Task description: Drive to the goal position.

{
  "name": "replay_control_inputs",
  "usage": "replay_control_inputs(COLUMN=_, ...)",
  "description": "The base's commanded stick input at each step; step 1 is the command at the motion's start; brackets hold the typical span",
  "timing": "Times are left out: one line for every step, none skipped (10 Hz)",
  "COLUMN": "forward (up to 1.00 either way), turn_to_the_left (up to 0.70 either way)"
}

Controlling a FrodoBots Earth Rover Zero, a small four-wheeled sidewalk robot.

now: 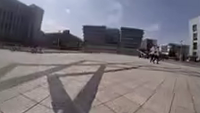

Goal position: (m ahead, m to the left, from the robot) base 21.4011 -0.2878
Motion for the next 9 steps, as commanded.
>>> replay_control_inputs(forward=0.85, turn_to_the_left=-0.34)
replay_control_inputs(forward=0.85, turn_to_the_left=-0.34)
replay_control_inputs(forward=0.85, turn_to_the_left=-0.34)
replay_control_inputs(forward=0.85, turn_to_the_left=-0.31)
replay_control_inputs(forward=0.85, turn_to_the_left=-0.26)
replay_control_inputs(forward=0.85, turn_to_the_left=-0.20)
replay_control_inputs(forward=0.85, turn_to_the_left=-0.15)
replay_control_inputs(forward=0.85, turn_to_the_left=-0.09)
replay_control_inputs(forward=0.85, turn_to_the_left=-0.04)
